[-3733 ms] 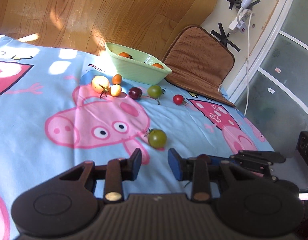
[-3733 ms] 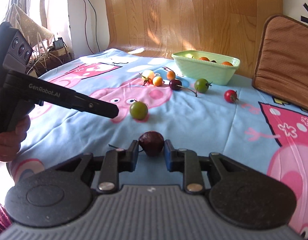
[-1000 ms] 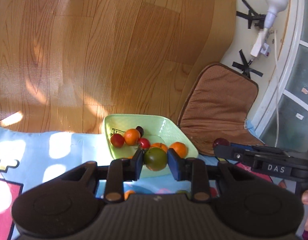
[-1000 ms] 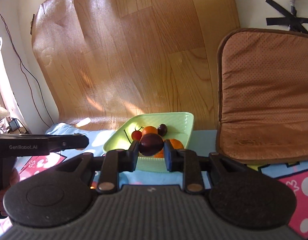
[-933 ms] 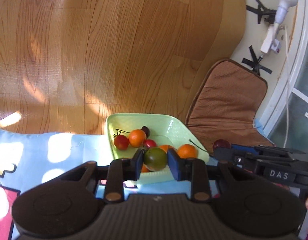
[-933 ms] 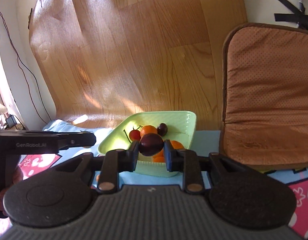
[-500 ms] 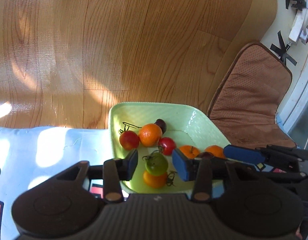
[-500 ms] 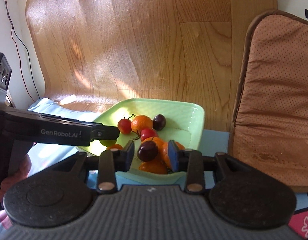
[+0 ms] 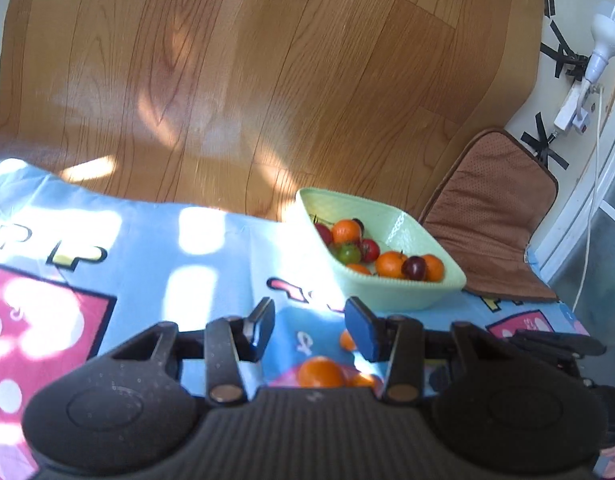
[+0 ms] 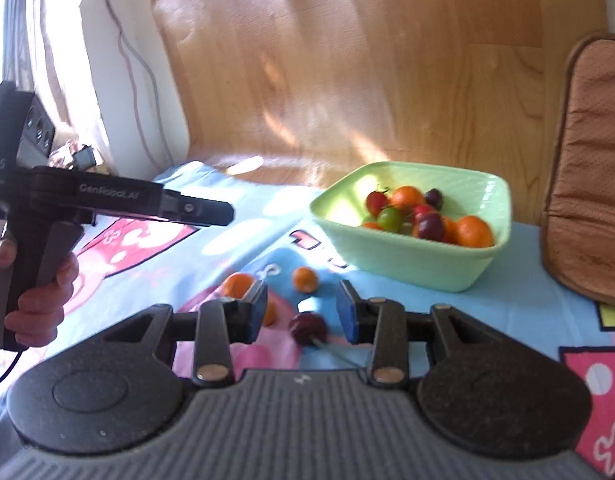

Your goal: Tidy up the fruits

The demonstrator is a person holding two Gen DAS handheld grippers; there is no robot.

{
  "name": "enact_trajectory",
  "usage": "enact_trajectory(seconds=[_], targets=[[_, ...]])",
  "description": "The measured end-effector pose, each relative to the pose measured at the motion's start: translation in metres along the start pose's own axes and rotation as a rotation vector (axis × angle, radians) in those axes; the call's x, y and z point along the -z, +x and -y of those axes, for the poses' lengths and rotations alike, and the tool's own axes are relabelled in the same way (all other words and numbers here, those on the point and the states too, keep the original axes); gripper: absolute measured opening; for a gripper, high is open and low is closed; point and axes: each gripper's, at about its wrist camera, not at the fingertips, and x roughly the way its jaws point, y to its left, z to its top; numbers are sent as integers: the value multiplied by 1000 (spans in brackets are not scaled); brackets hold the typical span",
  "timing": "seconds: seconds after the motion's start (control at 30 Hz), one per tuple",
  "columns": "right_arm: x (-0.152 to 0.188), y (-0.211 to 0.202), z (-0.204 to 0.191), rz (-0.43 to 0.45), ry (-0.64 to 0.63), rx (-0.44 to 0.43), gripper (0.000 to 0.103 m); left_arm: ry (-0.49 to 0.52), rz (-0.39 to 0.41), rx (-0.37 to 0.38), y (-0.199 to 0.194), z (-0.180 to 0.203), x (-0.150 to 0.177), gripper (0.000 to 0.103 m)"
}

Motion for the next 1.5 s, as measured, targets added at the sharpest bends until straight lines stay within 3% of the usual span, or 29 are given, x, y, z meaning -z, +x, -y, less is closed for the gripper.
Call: enact_trajectory(seconds=[0.07, 0.2, 0.33, 0.43, 0.53, 0.77, 1.07, 1.23, 1.37, 1.5], targets=[[2, 10, -16, -21, -61, -14, 40, -4, -29, 16, 5, -2, 7, 40], [1, 35, -31, -66, -143, -2, 40, 1, -55, 39, 17, 2, 15, 50], [3, 53, -32, -99, -201, 11, 36, 4, -68, 60, 26, 6, 19, 50], [5, 55, -36, -120, -242, 3, 24, -2, -79, 44, 33, 7, 22, 46], [7, 52, -33, -124, -230, -2, 24, -30, -100, 47, 40, 2, 28, 33], [29, 16, -44, -107, -224, 1, 24, -34, -95, 63, 23, 9, 43, 33], [73, -49, -56, -72, -122, 19, 24, -53, -93, 105, -30, 32, 94, 33], [92, -76, -55, -49, -5, 55, 24, -15, -83, 126, -58, 53, 122, 33], [100, -93, -52, -20, 73, 90, 24, -13, -91, 163, -71, 63, 135, 33], [109, -99, -51, -32, 96, 119, 24, 21, -81, 148, -72, 70, 143, 33]])
